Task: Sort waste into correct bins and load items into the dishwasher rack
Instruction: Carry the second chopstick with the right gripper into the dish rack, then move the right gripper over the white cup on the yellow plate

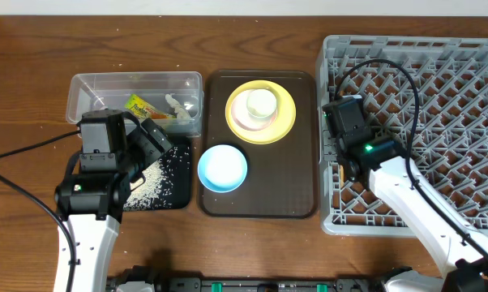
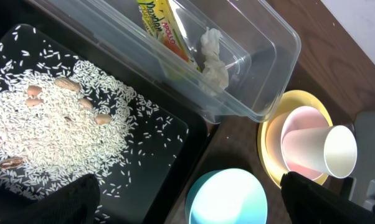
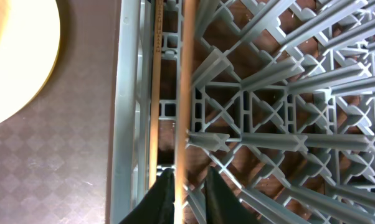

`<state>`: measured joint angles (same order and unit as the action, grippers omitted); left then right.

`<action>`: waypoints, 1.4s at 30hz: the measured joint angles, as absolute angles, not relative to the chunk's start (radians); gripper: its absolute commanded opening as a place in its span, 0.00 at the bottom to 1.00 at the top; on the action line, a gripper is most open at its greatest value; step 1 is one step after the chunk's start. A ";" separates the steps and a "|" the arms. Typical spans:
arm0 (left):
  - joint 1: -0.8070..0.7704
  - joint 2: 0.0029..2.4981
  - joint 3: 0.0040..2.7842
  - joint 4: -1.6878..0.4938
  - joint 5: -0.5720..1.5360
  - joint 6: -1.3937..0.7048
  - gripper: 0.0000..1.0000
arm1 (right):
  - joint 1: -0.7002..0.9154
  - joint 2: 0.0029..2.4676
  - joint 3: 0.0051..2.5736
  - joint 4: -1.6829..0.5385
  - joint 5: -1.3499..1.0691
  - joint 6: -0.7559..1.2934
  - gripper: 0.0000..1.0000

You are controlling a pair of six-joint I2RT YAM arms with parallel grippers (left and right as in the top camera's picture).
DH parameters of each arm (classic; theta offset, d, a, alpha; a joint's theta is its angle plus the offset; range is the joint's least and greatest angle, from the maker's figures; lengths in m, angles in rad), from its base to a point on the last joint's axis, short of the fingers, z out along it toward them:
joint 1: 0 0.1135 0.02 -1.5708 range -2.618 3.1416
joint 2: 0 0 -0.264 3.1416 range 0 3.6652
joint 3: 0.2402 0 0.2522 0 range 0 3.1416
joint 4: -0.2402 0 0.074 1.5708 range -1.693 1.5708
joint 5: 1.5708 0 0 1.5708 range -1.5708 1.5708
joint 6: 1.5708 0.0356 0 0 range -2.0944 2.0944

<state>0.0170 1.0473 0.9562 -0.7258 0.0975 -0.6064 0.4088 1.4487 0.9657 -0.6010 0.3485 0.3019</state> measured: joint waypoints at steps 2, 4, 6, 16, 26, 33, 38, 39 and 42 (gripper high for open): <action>0.017 1.047 0.956 -0.726 0.097 -0.606 0.96 | 0.409 1.449 0.966 -0.601 0.348 0.302 0.18; 0.017 1.047 0.956 -0.726 0.097 -0.606 0.95 | 0.409 1.449 0.966 -0.601 0.348 0.302 0.19; 0.017 1.047 0.956 -0.726 0.098 -0.606 0.95 | 0.409 1.449 0.966 -0.601 0.348 0.302 0.19; 0.017 1.047 0.956 -0.726 0.097 -0.606 0.95 | 0.409 1.449 0.966 -0.636 0.310 0.302 0.23; 0.017 1.047 0.956 -0.726 0.098 -0.606 0.95 | 0.405 1.449 1.000 -0.615 0.138 0.306 0.19; 0.017 1.047 0.956 -0.726 0.098 -0.606 0.95 | 0.405 1.449 1.276 -0.733 -0.041 0.303 0.20; 0.017 1.047 0.956 -0.727 0.097 -0.606 0.95 | 0.405 1.496 1.551 -0.887 -0.081 0.271 0.20; 0.017 1.048 0.956 -0.727 0.097 -0.606 0.95 | 0.405 1.520 1.617 -0.921 -0.087 0.260 0.20; 0.017 1.048 0.956 -0.727 0.097 -0.606 0.95 | 0.405 1.608 1.793 -1.001 -0.102 0.223 0.20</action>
<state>0.0170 1.0477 0.9562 -0.7265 0.0975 -0.6064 0.4049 1.6081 1.7927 -1.0012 -0.1020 0.2234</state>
